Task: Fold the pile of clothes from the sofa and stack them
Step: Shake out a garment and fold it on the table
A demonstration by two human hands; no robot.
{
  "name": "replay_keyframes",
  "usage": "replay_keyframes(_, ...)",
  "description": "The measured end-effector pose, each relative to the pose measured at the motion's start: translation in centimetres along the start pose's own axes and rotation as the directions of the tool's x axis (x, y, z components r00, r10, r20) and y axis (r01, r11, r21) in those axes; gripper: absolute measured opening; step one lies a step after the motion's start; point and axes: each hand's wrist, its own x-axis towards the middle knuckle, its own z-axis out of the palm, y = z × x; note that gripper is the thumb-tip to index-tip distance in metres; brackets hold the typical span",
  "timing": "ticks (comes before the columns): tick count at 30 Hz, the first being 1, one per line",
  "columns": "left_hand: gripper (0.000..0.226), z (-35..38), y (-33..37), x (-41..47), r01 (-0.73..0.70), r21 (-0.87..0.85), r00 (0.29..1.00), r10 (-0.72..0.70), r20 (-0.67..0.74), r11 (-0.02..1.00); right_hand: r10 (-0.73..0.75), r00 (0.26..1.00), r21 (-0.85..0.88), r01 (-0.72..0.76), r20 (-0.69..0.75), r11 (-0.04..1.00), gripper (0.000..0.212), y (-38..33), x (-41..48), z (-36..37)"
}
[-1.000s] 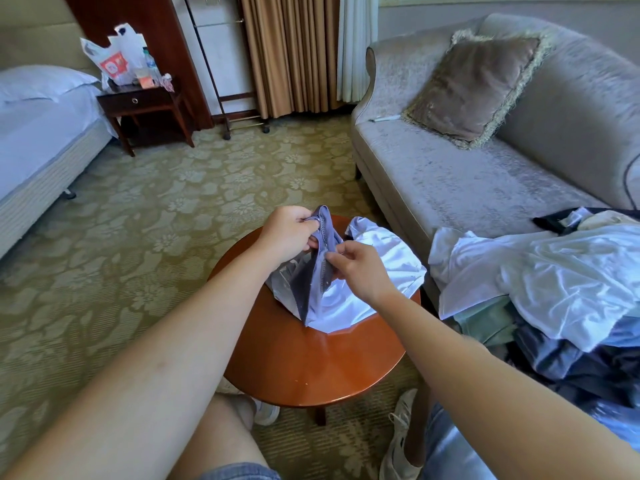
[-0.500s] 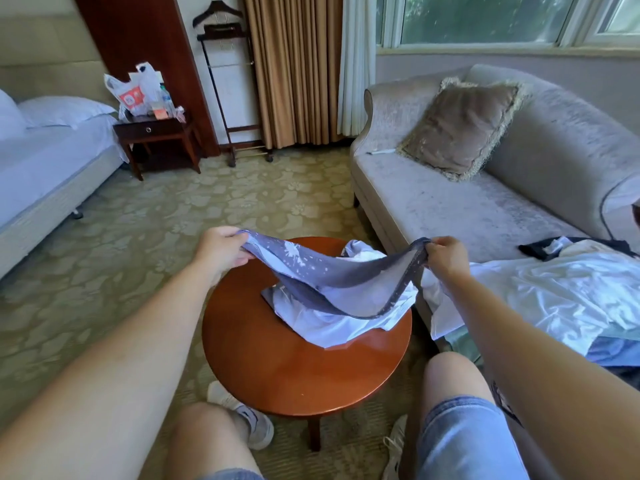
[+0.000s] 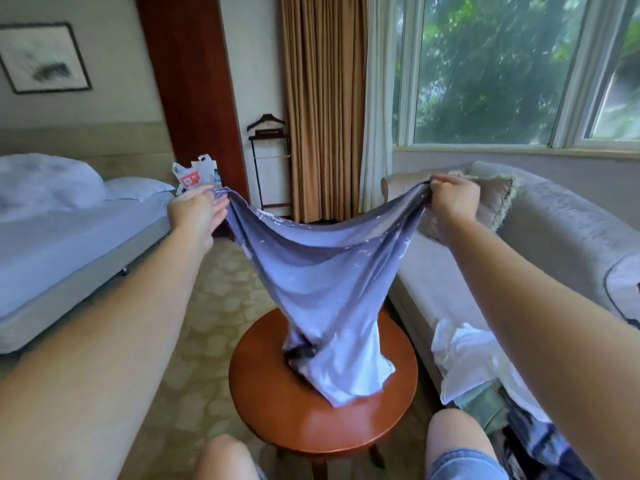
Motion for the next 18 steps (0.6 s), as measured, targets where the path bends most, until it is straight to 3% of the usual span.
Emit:
replay_keyframes(5,0.019,0.7,5.6,0.1,-0.113,-0.008,0.993,0.113,0.016,0.994,-0.185,0.98,0.011,0.187,-0.072,0.982,0.027,-6.9,0.4,1.7)
replay_keyframes(8,0.023,0.6,5.2,1.6,-0.106,0.053,0.994,0.106,0.013,0.993,-0.21,0.977,-0.034,0.209,-0.048,0.977,0.029,-7.1,1.1,2.8)
replay_keyframes(13,0.025,0.0,-1.7,5.4,0.076,0.205,0.997,-0.071,-0.035,0.976,-0.052,0.998,-0.207,0.057,0.032,0.977,0.03,-0.3,3.0,5.4)
replay_keyframes(16,0.023,0.3,-6.3,7.0,0.192,0.188,0.98,-0.179,-0.082,0.963,0.074,0.995,-0.26,-0.053,0.071,0.964,0.031,4.2,3.4,7.7)
replay_keyframes(18,0.023,1.6,-7.0,9.1,0.19,0.188,0.98,-0.174,-0.101,0.963,0.075,0.995,-0.254,-0.055,0.073,0.966,0.031,4.6,4.0,9.9)
